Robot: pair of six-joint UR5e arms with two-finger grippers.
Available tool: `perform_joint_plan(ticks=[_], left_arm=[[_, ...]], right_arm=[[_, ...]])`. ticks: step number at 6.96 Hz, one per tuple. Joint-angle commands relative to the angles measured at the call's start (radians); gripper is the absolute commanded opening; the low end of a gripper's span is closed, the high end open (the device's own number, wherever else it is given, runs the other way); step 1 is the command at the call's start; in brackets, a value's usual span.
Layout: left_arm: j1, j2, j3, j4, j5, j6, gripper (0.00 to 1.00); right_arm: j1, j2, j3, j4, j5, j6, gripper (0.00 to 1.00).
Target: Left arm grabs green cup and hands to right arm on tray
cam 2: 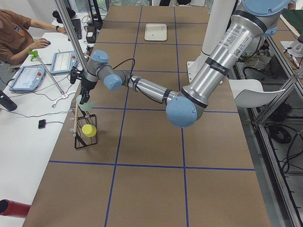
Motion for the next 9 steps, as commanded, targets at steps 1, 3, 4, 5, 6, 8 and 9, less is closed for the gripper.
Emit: perform_joint_plan(ticks=[1,3,4,5,6,8,9], left_arm=[[-0.064,0.006,-0.243,0.197,0.005,0.005,0.0],[-0.069,0.003,-0.31,0.21,0.01,-0.161,0.0],[-0.06,0.006,-0.348,0.205,0.051,-0.285,0.0],[-0.039,0.045,-0.431,0.205,0.063,-0.406,0.0],[-0.011,0.099,-0.535,0.205,0.065,-0.506,0.0],[0.067,0.121,-0.66,0.205,0.088,-0.75,0.0],[0.143,0.121,-0.686,0.205,0.135,-0.835,0.0]], right_arm=[[0.0,0.011,0.0,0.0,-0.002,0.001,1.0],[-0.003,0.109,-0.045,0.024,-0.005,0.037,1.0],[-0.024,0.147,-0.091,0.158,-0.011,0.177,1.0],[-0.079,0.181,-0.143,0.327,-0.015,0.39,1.0],[-0.107,0.228,-0.203,0.486,-0.014,0.591,1.0],[-0.196,0.285,-0.234,0.693,-0.015,0.938,1.0],[-0.236,0.333,-0.224,0.74,-0.012,1.117,1.0]])
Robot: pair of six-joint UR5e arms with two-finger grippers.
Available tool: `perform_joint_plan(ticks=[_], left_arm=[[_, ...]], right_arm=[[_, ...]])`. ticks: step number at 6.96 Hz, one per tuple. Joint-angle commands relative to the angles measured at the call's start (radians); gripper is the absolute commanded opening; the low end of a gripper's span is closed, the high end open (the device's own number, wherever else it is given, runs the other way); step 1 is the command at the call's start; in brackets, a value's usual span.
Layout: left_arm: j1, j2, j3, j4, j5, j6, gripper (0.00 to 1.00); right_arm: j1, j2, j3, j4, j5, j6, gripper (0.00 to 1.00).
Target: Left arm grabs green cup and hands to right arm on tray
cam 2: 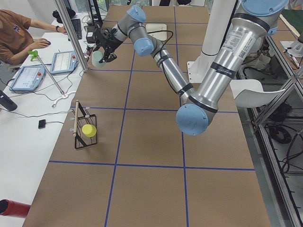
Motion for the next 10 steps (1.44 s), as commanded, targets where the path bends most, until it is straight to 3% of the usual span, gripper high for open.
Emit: perform_joint_plan(ticks=[1,3,5,7,10], left_arm=[[0.174,-0.006,-0.066,0.0,0.093,-0.193,0.0],[0.271,-0.077,-0.066,-0.021,0.084,-0.404,0.0],[0.336,-0.092,-0.055,-0.245,0.156,-0.572,0.0],[0.342,-0.085,-0.015,-0.497,0.158,-0.741,0.0],[0.376,-0.082,0.058,-0.644,0.158,-0.858,0.0]], right_arm=[[-0.079,0.083,0.009,0.18,0.013,0.421,1.0],[-0.145,0.094,0.007,0.494,0.018,0.811,1.0],[-0.193,0.109,0.007,0.668,0.013,0.94,1.0],[-0.236,0.137,0.015,0.765,0.011,1.017,1.0],[-0.303,0.209,0.088,0.798,0.007,1.089,0.99]])
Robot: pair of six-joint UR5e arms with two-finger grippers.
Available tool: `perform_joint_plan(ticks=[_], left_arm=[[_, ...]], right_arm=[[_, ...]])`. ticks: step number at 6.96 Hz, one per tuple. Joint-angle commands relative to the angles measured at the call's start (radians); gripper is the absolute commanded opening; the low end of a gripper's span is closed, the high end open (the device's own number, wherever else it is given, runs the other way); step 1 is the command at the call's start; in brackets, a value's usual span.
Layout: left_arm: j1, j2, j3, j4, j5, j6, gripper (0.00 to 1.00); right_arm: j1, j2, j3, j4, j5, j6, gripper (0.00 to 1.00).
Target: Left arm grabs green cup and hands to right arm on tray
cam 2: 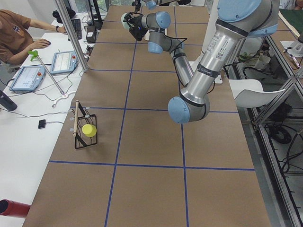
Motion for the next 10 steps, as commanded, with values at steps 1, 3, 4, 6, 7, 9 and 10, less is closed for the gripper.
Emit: perform_joint_plan(ticks=[1,3,4,6,7,9,10], left_arm=[[0.022,0.001,0.023,-0.048,-0.002,-0.059,0.0],[0.06,-0.001,0.025,-0.071,-0.002,-0.079,0.0],[0.069,-0.001,0.023,-0.071,-0.005,-0.079,0.0],[0.071,-0.001,0.023,-0.073,-0.01,-0.075,0.0],[0.071,-0.001,0.023,-0.082,-0.013,-0.069,0.0],[0.1,-0.004,0.023,-0.102,-0.013,-0.067,0.0],[0.135,-0.007,0.022,-0.104,-0.013,-0.067,0.0]], right_arm=[[-0.048,0.071,0.04,0.013,-0.001,0.048,0.98],[-0.104,0.115,0.078,0.025,-0.004,0.046,0.98],[-0.144,0.112,0.08,0.115,-0.053,0.051,0.97],[-0.152,0.115,0.083,0.122,-0.059,0.078,0.97],[-0.154,0.115,0.082,0.12,-0.061,0.079,0.94],[-0.155,0.115,0.076,0.12,-0.062,0.079,0.93],[-0.157,0.115,0.076,0.119,-0.062,0.079,0.92]])
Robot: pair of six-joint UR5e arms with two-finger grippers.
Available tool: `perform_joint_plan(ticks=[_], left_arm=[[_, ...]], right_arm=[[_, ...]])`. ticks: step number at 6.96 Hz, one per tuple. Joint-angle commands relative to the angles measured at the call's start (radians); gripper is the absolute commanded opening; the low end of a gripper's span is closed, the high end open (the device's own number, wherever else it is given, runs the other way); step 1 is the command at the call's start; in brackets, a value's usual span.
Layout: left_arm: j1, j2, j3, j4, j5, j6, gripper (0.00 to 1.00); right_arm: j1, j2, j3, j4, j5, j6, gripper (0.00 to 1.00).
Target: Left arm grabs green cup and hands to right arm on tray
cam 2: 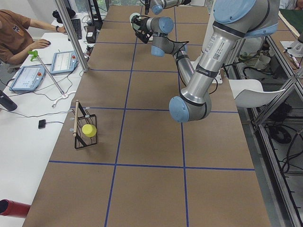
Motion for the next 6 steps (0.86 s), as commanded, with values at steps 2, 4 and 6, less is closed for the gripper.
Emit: perform_joint_plan(ticks=[2,4,6], left_arm=[[0.086,-0.009,-0.007,-0.007,0.001,0.0,0.0],[0.103,-0.015,-0.013,-0.007,0.001,0.0,0.0],[0.124,-0.015,-0.013,-0.009,0.001,0.002,0.0]], right_arm=[[-0.006,0.0,-0.005,-0.001,0.0,-0.001,0.91],[-0.012,0.0,-0.008,-0.001,0.0,-0.001,0.89],[-0.023,0.002,-0.009,-0.003,-0.017,-0.001,0.86]])
